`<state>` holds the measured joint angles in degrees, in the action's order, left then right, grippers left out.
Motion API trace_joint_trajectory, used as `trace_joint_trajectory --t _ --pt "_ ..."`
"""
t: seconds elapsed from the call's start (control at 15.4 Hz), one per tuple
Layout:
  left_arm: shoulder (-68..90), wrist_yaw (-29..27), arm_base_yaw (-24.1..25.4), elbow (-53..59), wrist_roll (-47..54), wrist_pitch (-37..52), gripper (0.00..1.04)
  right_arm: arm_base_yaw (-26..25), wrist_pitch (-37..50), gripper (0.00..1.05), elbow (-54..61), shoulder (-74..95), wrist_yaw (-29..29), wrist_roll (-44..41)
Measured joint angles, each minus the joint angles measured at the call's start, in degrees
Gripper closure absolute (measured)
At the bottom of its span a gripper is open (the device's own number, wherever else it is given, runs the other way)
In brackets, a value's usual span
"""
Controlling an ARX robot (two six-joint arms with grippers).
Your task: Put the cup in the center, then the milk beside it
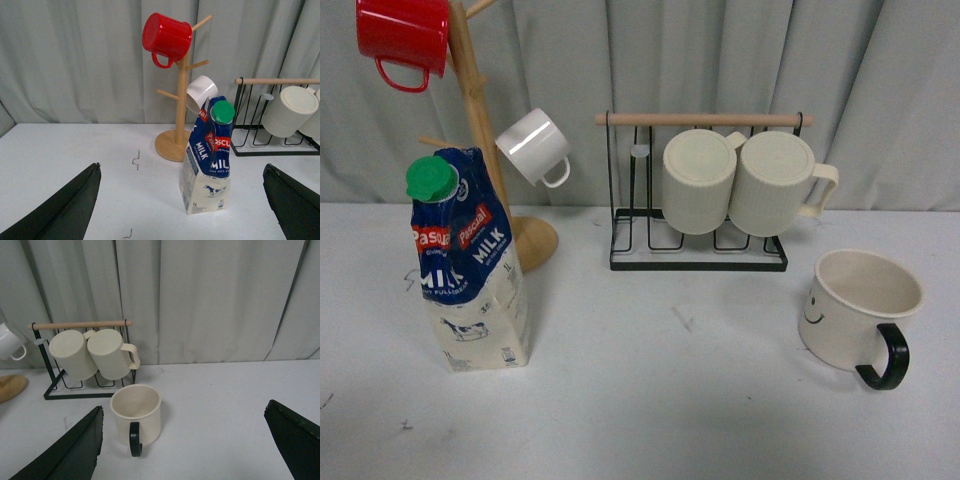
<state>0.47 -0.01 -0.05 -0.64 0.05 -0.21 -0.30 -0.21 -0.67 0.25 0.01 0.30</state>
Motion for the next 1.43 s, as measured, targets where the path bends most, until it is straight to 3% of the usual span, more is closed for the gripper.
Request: trace_joint_trajectory --t 1.04,1.1,1.17,1.43 --pt "0.0 0.0 0.0 0.0 0.0 0.0 0.07 0.0 0.0 0.06 0.0 0.0 0.0 0.0" --pt "0.0 0.0 0.0 0.0 0.0 0.1 0.07 1.0 -12.2 0.06 -9.7 19.0 4.4 -1.8" --pt "0.0 0.0 0.0 0.0 0.0 0.0 0.07 -1.6 -5.6 0.06 -20.3 41.0 0.3 -2.3" --pt "0.0 0.0 0.0 0.0 0.0 0.0 0.07 -1.2 -4.1 0.06 -31.7 65.1 -1.8 -1.5"
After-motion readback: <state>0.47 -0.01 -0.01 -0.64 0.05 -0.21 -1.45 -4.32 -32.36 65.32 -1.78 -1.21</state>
